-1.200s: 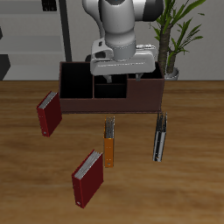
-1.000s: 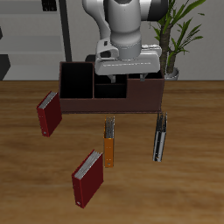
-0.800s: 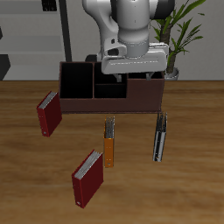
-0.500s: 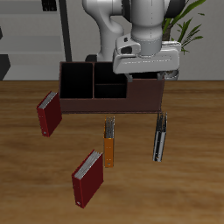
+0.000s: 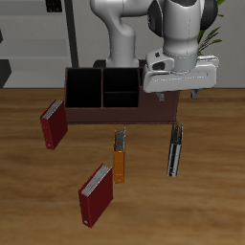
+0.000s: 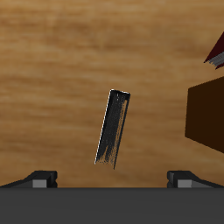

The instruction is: Place the striped book into the back desk caddy's left compartment and place the right red book into the back desk caddy's back compartment and place the orange book into the back desk caddy's front compartment

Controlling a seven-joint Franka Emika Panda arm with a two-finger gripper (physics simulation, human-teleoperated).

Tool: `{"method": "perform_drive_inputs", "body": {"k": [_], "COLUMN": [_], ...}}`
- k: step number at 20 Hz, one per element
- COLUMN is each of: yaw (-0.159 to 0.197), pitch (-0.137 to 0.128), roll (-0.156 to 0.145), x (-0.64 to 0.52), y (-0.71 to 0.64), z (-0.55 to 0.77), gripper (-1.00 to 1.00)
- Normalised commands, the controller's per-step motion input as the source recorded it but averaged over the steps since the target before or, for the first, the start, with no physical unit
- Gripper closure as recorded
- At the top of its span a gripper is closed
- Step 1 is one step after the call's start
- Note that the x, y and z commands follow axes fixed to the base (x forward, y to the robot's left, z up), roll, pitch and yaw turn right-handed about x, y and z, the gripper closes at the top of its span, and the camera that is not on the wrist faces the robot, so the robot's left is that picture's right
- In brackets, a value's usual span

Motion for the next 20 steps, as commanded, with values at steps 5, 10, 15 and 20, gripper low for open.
{"method": "perform_drive_inputs", "body": {"k": [5,10,15,20], "yaw": [-0.033,-0.015,0.001,-0.051], "pitch": [0.001,-0.015,-0.006,-0.028], "roll": [-0.031,-0.003,0.008,-0.020], "x": [0.30,0.34,0.04,-0.01], "y": [0.09,0.06,-0.01,-0.14], "z": [-0.22,-0.35,-0.30,-0.16], "gripper": [-1.00,-1.00,-1.00,-1.00]}}
